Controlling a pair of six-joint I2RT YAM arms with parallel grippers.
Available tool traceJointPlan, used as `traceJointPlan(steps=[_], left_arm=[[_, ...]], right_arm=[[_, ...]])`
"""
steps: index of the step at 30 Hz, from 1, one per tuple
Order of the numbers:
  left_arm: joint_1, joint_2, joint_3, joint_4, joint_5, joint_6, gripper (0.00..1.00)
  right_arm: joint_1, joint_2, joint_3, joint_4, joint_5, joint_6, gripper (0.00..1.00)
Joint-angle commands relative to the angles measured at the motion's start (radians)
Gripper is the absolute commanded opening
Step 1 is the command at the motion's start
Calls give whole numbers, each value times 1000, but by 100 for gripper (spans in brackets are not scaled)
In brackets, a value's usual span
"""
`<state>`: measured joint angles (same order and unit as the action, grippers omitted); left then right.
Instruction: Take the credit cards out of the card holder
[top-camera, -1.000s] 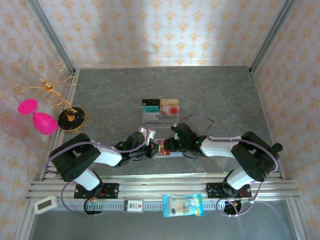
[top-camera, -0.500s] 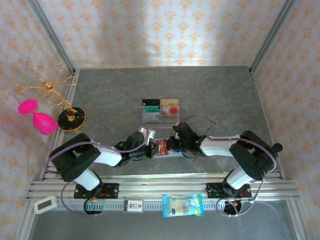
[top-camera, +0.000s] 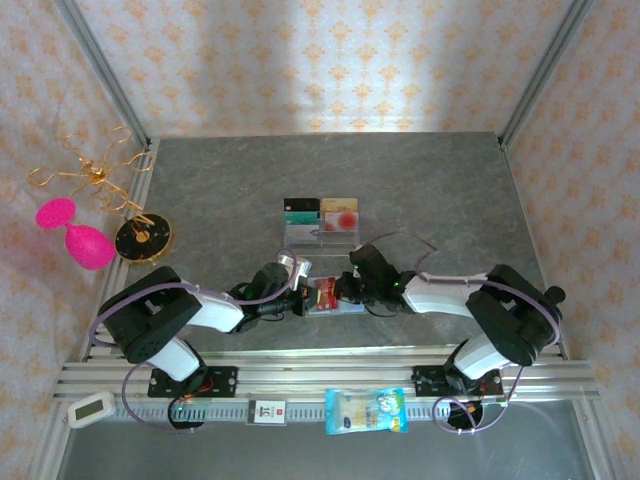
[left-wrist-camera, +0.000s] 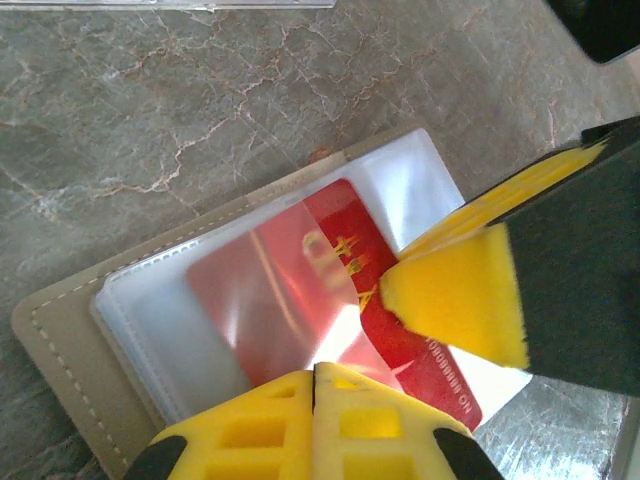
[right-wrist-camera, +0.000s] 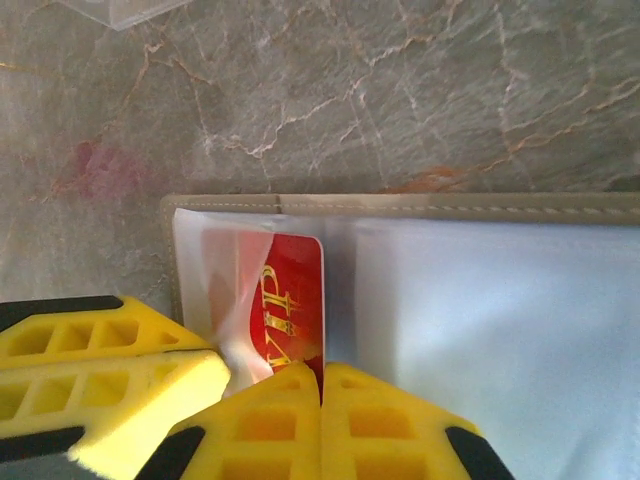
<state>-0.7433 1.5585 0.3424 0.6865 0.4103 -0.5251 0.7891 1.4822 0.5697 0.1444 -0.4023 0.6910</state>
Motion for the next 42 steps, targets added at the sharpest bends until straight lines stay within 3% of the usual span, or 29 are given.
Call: traceJointPlan(steps=[1, 17, 26, 30, 36, 42], left_arm=[[8, 22, -39, -64, 11, -8, 0], [12, -15, -33, -42, 31, -13, 0], [22, -194, -38, -27, 18, -36, 4], [35, -304, -79, 119, 47, -69, 17], [41, -371, -149, 400, 57, -164, 30], [49, -393, -198, 566, 51, -249, 34]], right_arm=[[-8, -49, -2, -79, 100, -60, 0], [-16, -243, -116, -85, 147, -152, 0], [-16, -447, -141, -63, 154, -220, 0], [-17, -522, -164, 55, 99, -199, 0], [-17, -529, -163, 251, 3, -128, 0], [-16, -510, -148, 391, -66, -59, 0]])
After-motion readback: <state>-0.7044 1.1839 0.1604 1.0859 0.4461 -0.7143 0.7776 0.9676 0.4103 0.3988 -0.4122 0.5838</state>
